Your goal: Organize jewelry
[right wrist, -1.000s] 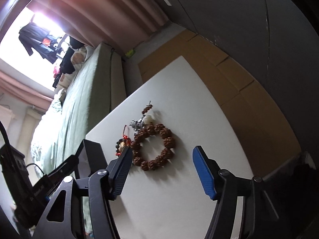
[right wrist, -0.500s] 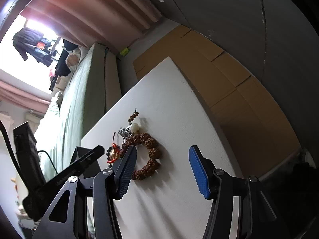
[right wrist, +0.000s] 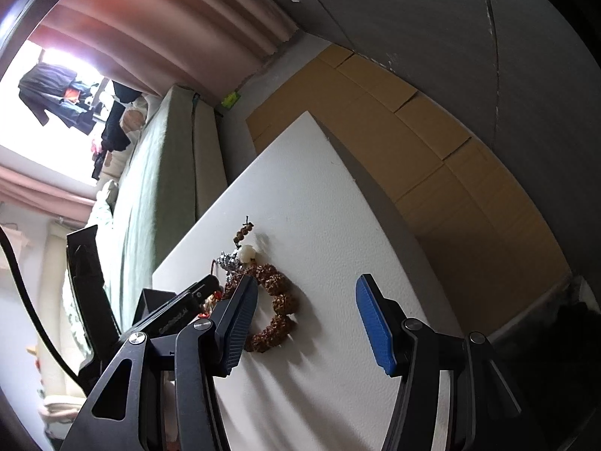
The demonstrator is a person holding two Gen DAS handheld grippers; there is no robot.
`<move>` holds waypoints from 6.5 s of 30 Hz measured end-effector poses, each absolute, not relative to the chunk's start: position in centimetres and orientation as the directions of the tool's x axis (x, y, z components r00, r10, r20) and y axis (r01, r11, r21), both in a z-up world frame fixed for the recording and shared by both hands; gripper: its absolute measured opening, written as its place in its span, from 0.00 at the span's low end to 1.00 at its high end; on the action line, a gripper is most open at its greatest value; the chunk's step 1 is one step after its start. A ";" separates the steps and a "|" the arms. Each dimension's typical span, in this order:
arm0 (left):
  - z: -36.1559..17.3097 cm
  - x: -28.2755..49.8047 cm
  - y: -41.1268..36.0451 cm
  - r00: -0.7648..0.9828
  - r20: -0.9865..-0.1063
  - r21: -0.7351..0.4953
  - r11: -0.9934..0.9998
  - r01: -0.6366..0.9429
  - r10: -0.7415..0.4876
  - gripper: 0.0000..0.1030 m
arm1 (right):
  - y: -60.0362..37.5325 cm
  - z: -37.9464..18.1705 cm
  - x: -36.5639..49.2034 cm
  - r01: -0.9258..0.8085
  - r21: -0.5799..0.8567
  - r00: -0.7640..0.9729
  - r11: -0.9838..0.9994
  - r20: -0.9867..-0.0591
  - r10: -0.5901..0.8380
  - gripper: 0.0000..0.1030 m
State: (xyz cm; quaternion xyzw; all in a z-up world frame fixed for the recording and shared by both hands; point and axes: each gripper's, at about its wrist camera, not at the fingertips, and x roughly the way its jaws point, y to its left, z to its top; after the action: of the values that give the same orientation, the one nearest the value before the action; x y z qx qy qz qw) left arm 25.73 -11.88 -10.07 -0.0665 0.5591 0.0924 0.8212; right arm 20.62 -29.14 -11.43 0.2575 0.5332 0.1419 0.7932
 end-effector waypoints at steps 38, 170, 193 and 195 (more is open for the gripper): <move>-2.5 18.7 -8.0 0.500 -0.860 -0.197 0.969 -0.152 -0.096 0.00 | -21.6 -11.5 19.3 -0.155 0.293 0.367 0.943 -0.870 0.331 0.19; -2.3 10.3 5.2 0.695 -0.695 -0.470 0.848 -0.245 -0.184 0.67 | -15.6 -6.1 15.6 -0.266 0.555 0.491 0.789 -0.626 0.606 0.71; -8.0 10.8 -5.5 0.507 -0.853 -0.231 0.960 -0.156 -0.123 0.56 | -22.7 -8.3 14.6 -0.118 0.463 0.438 0.879 -0.770 0.464 0.70; -8.7 10.9 -5.9 0.500 -0.862 -0.196 0.966 -0.167 -0.088 0.55 | -23.1 -8.5 14.5 -0.112 0.463 0.435 0.879 -0.773 0.462 0.70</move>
State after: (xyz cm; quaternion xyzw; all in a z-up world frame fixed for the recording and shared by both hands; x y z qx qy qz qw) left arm 10.94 -5.93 -8.72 -0.1280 0.4997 0.0231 0.8564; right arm 14.51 -23.09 -8.51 0.1745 0.5028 0.1731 0.8287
